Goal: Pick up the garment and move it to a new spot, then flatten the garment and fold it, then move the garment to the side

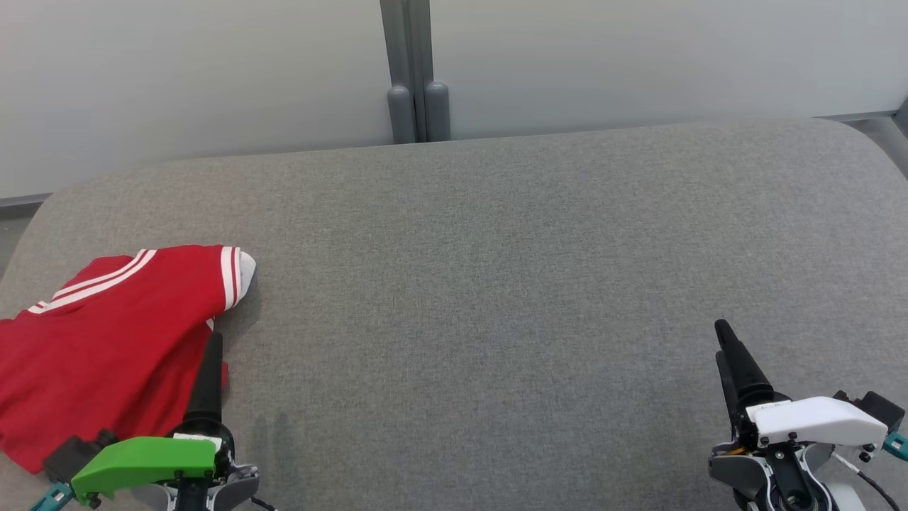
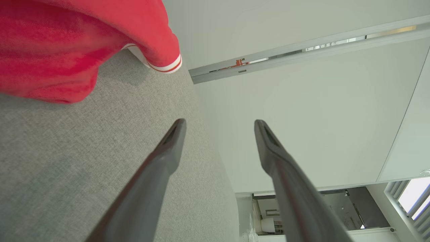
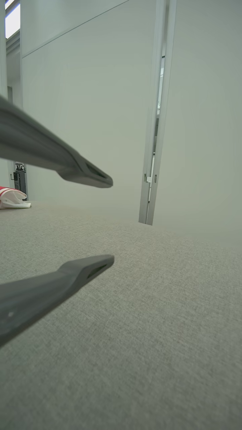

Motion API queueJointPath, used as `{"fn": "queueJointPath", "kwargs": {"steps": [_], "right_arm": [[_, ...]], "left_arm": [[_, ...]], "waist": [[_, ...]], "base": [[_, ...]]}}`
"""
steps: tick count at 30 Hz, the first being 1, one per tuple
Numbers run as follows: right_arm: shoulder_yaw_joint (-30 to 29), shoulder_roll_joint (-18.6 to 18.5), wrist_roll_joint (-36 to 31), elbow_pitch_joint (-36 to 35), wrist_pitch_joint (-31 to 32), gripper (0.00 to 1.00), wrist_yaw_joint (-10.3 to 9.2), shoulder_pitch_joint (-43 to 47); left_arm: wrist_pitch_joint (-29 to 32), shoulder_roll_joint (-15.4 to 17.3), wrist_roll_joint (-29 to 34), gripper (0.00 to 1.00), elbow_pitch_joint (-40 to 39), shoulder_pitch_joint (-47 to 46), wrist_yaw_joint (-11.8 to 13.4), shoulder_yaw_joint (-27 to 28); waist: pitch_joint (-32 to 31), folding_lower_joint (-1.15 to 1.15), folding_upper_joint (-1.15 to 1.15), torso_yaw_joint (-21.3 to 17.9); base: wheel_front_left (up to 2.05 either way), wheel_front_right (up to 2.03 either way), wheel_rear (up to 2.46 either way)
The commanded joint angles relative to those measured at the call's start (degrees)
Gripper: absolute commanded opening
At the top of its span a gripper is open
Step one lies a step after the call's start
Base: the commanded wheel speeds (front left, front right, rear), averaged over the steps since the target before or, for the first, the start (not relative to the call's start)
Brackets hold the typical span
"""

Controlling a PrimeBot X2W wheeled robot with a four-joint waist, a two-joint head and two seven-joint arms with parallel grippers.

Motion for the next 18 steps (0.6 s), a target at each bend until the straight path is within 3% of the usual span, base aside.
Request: {"fn": "queueJointPath", "kwargs": {"steps": [1, 11, 18], "right_arm": [[0.45, -0.3, -2.97, -1.42, -0.65, 1.0, 0.02, -0.65], [3.38, -0.74, -19.85, -4.34, -3.22, 1.0, 0.02, -0.22], [5.12, -1.05, -26.83, -5.08, -4.74, 1.0, 0.02, 0.19]], "left_arm": [[-0.6, 0.41, 3.22, 1.0, -1.52, -0.63, 0.0, -0.32], [-3.19, 0.34, 17.7, 1.0, -5.64, 0.07, 0.56, -1.53], [-4.67, 0.39, 24.85, 1.0, -7.42, 0.62, 1.39, -3.08]], "waist": [[0.02, 0.0, 0.0, 0.01], [0.28, 0.0, 0.0, 0.0], [0.23, 0.0, 0.0, 0.0]], "base": [[0.0, 0.0, 0.0], [0.0, 0.0, 0.0], [0.0, 0.0, 0.0]]}}
